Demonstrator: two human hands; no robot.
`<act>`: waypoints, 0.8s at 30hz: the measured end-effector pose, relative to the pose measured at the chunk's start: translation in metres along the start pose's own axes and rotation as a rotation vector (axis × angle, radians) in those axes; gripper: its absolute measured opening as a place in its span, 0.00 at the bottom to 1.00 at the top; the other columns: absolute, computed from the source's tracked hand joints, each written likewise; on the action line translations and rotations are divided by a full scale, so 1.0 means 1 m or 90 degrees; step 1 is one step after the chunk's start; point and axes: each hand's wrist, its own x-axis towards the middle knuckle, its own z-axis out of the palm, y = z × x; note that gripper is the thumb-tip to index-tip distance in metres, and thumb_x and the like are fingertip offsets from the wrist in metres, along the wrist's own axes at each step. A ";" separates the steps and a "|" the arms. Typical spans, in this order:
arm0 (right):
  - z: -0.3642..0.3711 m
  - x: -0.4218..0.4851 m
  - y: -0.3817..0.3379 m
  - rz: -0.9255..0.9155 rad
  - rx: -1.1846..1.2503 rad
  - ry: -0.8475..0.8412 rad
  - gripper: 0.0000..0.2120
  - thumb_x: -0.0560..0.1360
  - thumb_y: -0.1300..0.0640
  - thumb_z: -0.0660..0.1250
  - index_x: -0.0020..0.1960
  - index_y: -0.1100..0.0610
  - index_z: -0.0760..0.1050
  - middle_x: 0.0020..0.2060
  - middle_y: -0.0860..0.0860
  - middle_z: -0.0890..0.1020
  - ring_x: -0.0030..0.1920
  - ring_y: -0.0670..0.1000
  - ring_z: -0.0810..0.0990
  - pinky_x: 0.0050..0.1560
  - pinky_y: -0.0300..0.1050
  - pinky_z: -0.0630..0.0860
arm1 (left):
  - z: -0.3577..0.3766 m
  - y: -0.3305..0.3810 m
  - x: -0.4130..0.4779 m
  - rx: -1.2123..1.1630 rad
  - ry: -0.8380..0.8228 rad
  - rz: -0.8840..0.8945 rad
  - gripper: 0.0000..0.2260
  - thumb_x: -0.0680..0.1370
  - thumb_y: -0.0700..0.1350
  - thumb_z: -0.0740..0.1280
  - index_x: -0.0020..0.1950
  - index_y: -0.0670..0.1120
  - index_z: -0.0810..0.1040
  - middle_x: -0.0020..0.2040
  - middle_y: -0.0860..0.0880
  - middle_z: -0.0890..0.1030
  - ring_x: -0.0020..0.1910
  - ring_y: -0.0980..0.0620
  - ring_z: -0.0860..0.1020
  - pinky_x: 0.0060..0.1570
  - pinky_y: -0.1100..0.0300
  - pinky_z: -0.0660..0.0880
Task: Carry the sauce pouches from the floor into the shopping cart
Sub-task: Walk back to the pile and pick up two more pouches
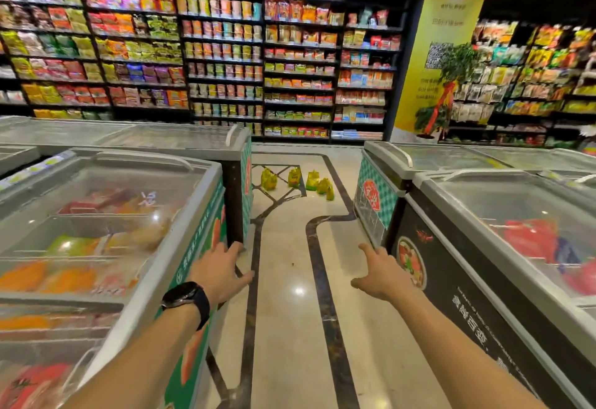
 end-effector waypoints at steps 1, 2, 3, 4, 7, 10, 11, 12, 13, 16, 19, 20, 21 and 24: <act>-0.001 0.022 -0.007 0.002 0.003 -0.003 0.38 0.72 0.46 0.70 0.76 0.49 0.55 0.72 0.55 0.66 0.70 0.58 0.69 0.66 0.55 0.73 | 0.003 -0.004 0.024 0.002 -0.002 0.002 0.31 0.76 0.68 0.61 0.74 0.54 0.63 0.64 0.48 0.75 0.59 0.47 0.77 0.55 0.52 0.79; -0.002 0.042 -0.013 0.008 0.007 -0.004 0.38 0.72 0.46 0.71 0.76 0.49 0.56 0.71 0.55 0.66 0.69 0.58 0.69 0.66 0.55 0.73 | 0.006 -0.008 0.048 0.006 -0.006 0.004 0.31 0.76 0.68 0.60 0.75 0.53 0.63 0.64 0.48 0.75 0.60 0.47 0.77 0.54 0.52 0.80; -0.004 0.063 -0.018 0.014 0.010 -0.004 0.38 0.72 0.46 0.71 0.76 0.49 0.56 0.72 0.55 0.66 0.69 0.57 0.70 0.66 0.55 0.73 | 0.007 -0.011 0.070 0.008 -0.011 0.009 0.32 0.76 0.68 0.60 0.75 0.53 0.63 0.65 0.47 0.75 0.60 0.47 0.76 0.54 0.51 0.80; -0.005 0.083 -0.021 0.019 0.012 -0.005 0.39 0.72 0.47 0.71 0.77 0.50 0.55 0.72 0.55 0.66 0.69 0.57 0.70 0.66 0.54 0.73 | 0.008 -0.014 0.092 0.010 -0.017 0.016 0.32 0.76 0.68 0.60 0.75 0.53 0.63 0.65 0.47 0.74 0.61 0.46 0.76 0.54 0.50 0.80; -0.009 0.147 -0.028 0.026 0.017 -0.003 0.40 0.73 0.48 0.71 0.78 0.50 0.53 0.73 0.56 0.65 0.70 0.58 0.69 0.65 0.53 0.73 | 0.010 -0.018 0.158 0.007 -0.024 0.024 0.33 0.75 0.69 0.60 0.75 0.53 0.63 0.63 0.47 0.74 0.59 0.46 0.77 0.53 0.50 0.80; -0.012 0.222 -0.029 0.022 0.009 -0.008 0.40 0.73 0.47 0.69 0.78 0.51 0.53 0.73 0.57 0.65 0.69 0.59 0.70 0.64 0.52 0.72 | 0.016 -0.019 0.227 0.008 -0.027 0.020 0.33 0.76 0.69 0.60 0.76 0.53 0.62 0.62 0.46 0.75 0.59 0.45 0.76 0.56 0.50 0.78; -0.011 0.250 -0.028 0.018 0.003 -0.011 0.39 0.73 0.46 0.69 0.78 0.51 0.53 0.72 0.57 0.65 0.69 0.59 0.69 0.64 0.52 0.72 | 0.021 -0.019 0.250 0.019 -0.028 0.022 0.33 0.76 0.68 0.60 0.76 0.54 0.62 0.63 0.46 0.75 0.60 0.45 0.76 0.57 0.50 0.77; -0.009 0.277 -0.026 0.016 -0.002 -0.016 0.39 0.73 0.46 0.69 0.78 0.52 0.54 0.72 0.57 0.65 0.69 0.59 0.69 0.64 0.52 0.71 | 0.027 -0.018 0.274 0.026 -0.030 0.022 0.32 0.76 0.68 0.60 0.76 0.53 0.62 0.64 0.46 0.75 0.61 0.44 0.76 0.58 0.50 0.76; -0.008 0.306 -0.024 0.017 -0.001 -0.019 0.39 0.73 0.45 0.68 0.78 0.52 0.54 0.72 0.57 0.65 0.69 0.59 0.69 0.64 0.52 0.71 | 0.033 -0.016 0.300 0.031 -0.032 0.022 0.32 0.76 0.67 0.61 0.75 0.53 0.62 0.64 0.46 0.74 0.62 0.44 0.75 0.58 0.50 0.77; -0.012 0.394 -0.015 0.018 0.032 -0.020 0.39 0.74 0.44 0.68 0.78 0.51 0.53 0.73 0.57 0.64 0.70 0.60 0.68 0.64 0.53 0.71 | 0.044 -0.008 0.381 0.043 -0.037 0.014 0.32 0.76 0.67 0.61 0.75 0.53 0.63 0.65 0.46 0.74 0.63 0.45 0.75 0.56 0.49 0.78; -0.020 0.481 -0.003 0.023 0.056 -0.027 0.40 0.73 0.47 0.69 0.78 0.50 0.53 0.73 0.57 0.64 0.71 0.61 0.67 0.66 0.55 0.70 | 0.052 0.003 0.464 0.039 -0.045 -0.002 0.32 0.77 0.66 0.62 0.76 0.53 0.62 0.63 0.46 0.74 0.61 0.45 0.76 0.55 0.49 0.78; -0.021 0.508 0.000 0.025 0.059 -0.033 0.40 0.73 0.47 0.69 0.78 0.50 0.53 0.73 0.57 0.64 0.72 0.60 0.66 0.67 0.54 0.70 | 0.056 0.004 0.490 0.042 -0.051 -0.010 0.32 0.77 0.66 0.62 0.76 0.53 0.62 0.63 0.46 0.74 0.61 0.45 0.76 0.55 0.49 0.78; -0.022 0.533 0.003 0.026 0.061 -0.044 0.40 0.73 0.47 0.69 0.78 0.51 0.53 0.73 0.57 0.64 0.72 0.60 0.66 0.67 0.54 0.70 | 0.060 0.005 0.512 0.040 -0.058 -0.021 0.31 0.77 0.66 0.62 0.76 0.53 0.62 0.63 0.46 0.74 0.61 0.45 0.76 0.55 0.50 0.78; -0.026 0.605 0.009 0.022 0.053 -0.068 0.40 0.72 0.46 0.70 0.78 0.51 0.53 0.72 0.58 0.66 0.71 0.60 0.67 0.68 0.55 0.70 | 0.076 0.002 0.574 0.039 -0.076 -0.041 0.32 0.76 0.66 0.61 0.76 0.53 0.62 0.63 0.46 0.74 0.60 0.45 0.77 0.54 0.49 0.78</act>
